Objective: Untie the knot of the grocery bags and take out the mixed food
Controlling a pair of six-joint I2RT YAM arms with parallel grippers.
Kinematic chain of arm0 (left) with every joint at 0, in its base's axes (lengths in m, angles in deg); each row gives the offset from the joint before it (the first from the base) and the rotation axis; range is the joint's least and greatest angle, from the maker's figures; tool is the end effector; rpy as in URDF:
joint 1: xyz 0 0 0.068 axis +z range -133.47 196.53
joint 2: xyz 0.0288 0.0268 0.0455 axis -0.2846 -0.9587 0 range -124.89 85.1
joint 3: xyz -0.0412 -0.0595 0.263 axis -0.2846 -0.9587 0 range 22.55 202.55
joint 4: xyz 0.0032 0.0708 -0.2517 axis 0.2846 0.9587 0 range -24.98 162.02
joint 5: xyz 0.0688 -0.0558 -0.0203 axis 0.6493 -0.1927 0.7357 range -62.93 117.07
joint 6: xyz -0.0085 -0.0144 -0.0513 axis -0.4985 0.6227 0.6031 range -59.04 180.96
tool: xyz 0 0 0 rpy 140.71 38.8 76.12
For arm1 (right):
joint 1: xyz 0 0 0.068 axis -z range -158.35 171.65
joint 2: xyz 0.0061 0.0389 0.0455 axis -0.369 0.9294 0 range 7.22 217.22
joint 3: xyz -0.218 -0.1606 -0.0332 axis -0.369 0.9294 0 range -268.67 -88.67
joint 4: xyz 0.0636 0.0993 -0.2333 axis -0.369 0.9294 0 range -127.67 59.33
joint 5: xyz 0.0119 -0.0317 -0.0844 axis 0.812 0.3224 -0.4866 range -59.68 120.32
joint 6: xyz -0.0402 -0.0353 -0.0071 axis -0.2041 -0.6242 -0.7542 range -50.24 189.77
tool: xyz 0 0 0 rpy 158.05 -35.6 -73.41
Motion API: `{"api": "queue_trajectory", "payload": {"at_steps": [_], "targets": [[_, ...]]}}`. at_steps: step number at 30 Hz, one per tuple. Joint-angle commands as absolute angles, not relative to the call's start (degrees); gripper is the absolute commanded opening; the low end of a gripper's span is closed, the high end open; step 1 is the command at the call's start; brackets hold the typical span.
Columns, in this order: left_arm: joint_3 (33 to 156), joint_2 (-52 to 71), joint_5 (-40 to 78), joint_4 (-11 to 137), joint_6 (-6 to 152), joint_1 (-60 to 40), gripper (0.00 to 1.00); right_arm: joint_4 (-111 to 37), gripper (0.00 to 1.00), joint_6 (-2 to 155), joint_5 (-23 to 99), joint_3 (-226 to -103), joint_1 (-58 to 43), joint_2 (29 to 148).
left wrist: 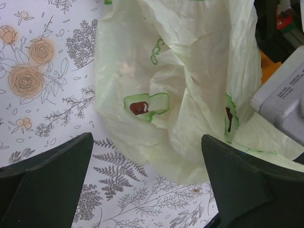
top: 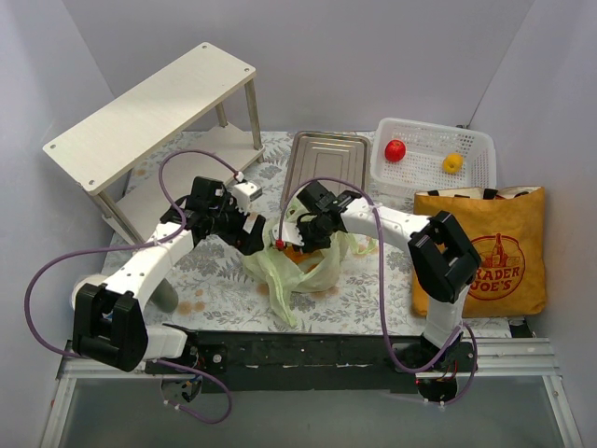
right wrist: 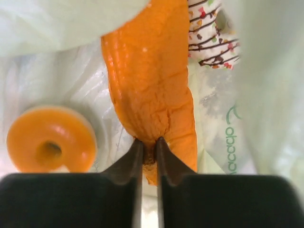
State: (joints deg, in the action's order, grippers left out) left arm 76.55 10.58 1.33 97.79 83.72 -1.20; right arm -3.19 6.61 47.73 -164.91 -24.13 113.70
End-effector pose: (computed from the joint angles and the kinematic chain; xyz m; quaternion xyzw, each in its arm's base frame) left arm 0.2462 -0.0950 0.2532 0.0295 0.9275 -0.3046 0.2148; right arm 0.2593 0.2818 0.1974 -0.8042 0.5336 0.1133 0.2362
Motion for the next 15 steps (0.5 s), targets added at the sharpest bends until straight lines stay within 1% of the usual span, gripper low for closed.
{"api": "queue_trajectory", "payload": {"at_steps": [1, 2, 5, 10, 14, 15], "targets": [[79.59, 10.49, -1.14, 97.45, 83.72, -1.22, 0.98, 0.29, 0.08, 8.33, 51.49, -168.29, -23.79, 111.12], [79.94, 10.31, -1.23, 97.71, 83.64, -1.13, 0.98, 1.78, 0.05, 8.59, 52.02, -168.47, -23.79, 108.76], [81.96, 9.35, -1.50, 98.15, 83.55, -1.13, 0.98, 5.12, 0.01, 9.38, 53.52, -168.56, -23.79, 104.01], [87.48, 8.03, -0.01, 102.36, 82.94, -3.23, 0.98, 7.94, 0.01, 12.36, 56.33, -169.17, -23.79, 98.03], [87.94, 10.30, 4.56, 102.90, 82.14, -8.15, 0.98, 8.91, 0.01, 15.88, 58.18, -171.45, -23.52, 96.35], [87.85, 11.53, 7.44, 102.81, 82.49, -8.95, 0.98, 9.95, 0.01, 16.50, 58.35, -171.81, -23.44, 96.34]]}}
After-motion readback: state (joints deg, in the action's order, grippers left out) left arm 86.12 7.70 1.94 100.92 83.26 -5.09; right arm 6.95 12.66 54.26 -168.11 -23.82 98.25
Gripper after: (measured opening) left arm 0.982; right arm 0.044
